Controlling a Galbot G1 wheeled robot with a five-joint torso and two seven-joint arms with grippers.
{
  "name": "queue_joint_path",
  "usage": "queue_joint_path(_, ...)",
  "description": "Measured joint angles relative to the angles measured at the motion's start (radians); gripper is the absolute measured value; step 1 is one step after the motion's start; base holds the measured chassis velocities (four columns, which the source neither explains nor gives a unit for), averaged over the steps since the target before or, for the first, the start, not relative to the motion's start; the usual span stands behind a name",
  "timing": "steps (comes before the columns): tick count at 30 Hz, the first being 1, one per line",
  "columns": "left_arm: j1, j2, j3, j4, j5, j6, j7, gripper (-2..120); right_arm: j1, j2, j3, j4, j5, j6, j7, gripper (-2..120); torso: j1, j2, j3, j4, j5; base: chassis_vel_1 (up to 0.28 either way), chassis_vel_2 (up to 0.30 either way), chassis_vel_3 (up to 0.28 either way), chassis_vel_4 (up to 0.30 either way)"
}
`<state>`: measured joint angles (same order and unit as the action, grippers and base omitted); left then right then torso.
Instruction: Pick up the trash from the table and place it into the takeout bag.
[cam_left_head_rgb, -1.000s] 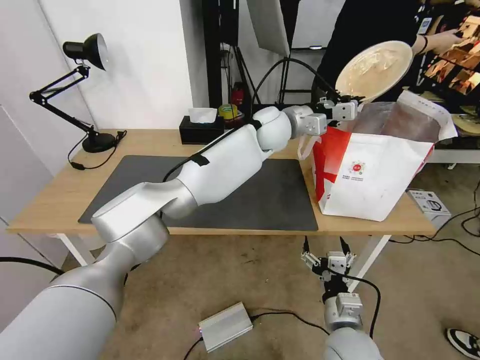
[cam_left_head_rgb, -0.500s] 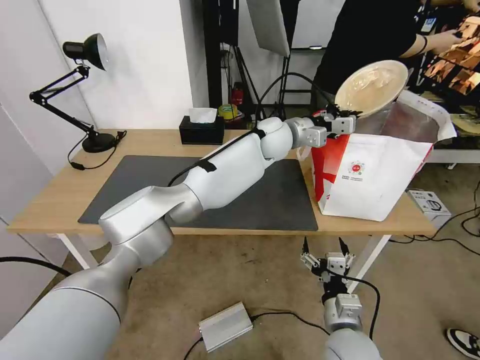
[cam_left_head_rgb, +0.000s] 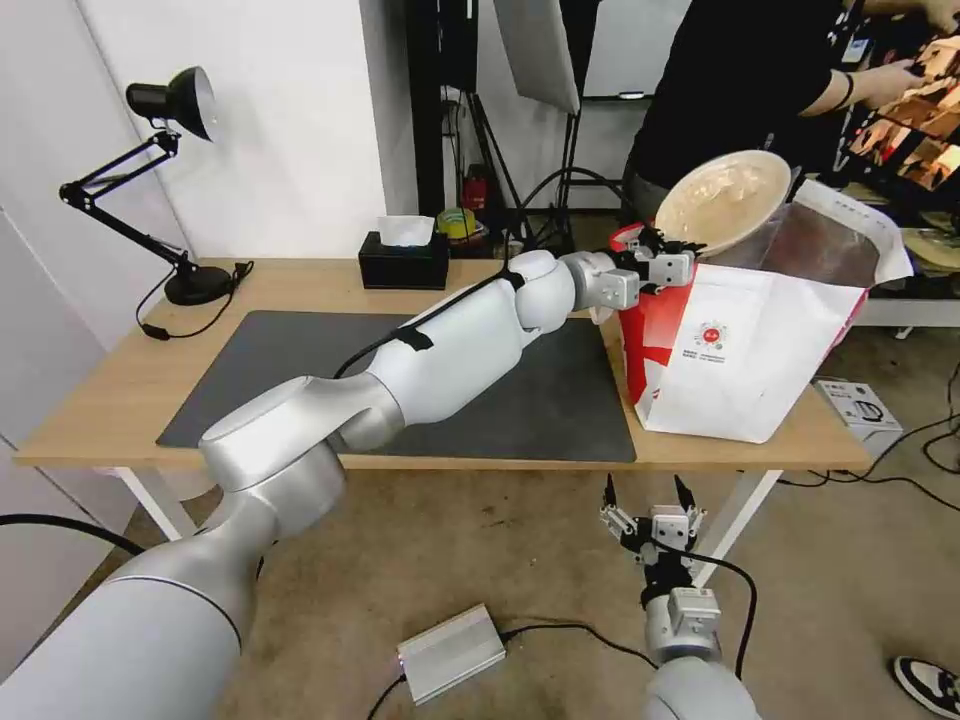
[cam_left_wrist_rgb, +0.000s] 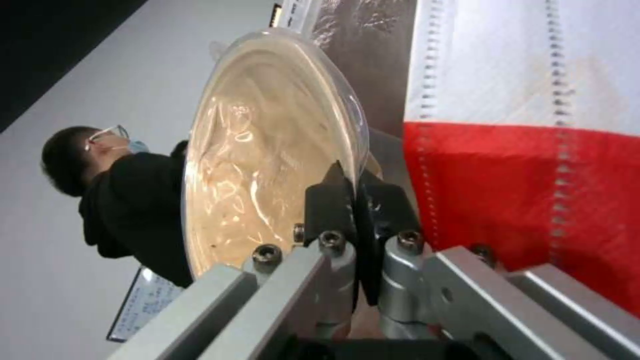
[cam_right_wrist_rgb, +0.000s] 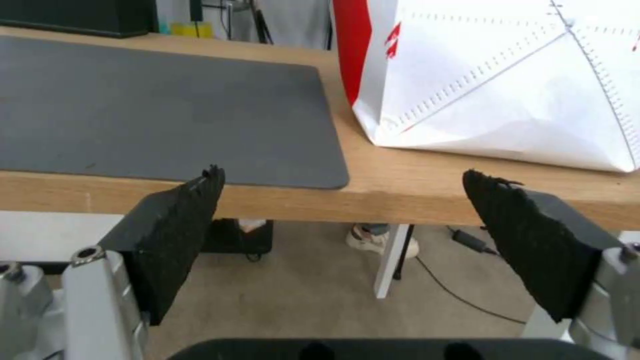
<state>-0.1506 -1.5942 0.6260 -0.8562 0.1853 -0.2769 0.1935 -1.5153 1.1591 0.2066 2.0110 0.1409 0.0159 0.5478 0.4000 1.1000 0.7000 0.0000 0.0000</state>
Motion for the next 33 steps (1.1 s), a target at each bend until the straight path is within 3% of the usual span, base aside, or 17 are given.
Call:
queue_joint_path(18,-0.016,0.001,0.038,-0.028,-0.034,-0.004,0.004,1,0.005,0.007,0.001,0.004,-0.003,0.002,-0.001,92,0.000,0.000,0.000,0.0000,0.0000,0.000,0.000,0.000,0.000)
queue_joint_path(25,-0.020,0.002,0.042,-0.033,-0.044,-0.004,0.001,21,0.006,0.009,0.000,0.006,-0.003,0.002,-0.001,92,0.000,0.000,0.000,0.0000,0.0000,0.000,0.000,0.000,0.000)
queue_joint_path(33,-0.027,0.002,0.044,-0.035,-0.046,-0.004,-0.001,55,0.006,0.010,-0.002,0.008,-0.004,0.002,-0.001,92,0.000,0.000,0.000,0.0000,0.0000,0.000,0.000,0.000,0.000)
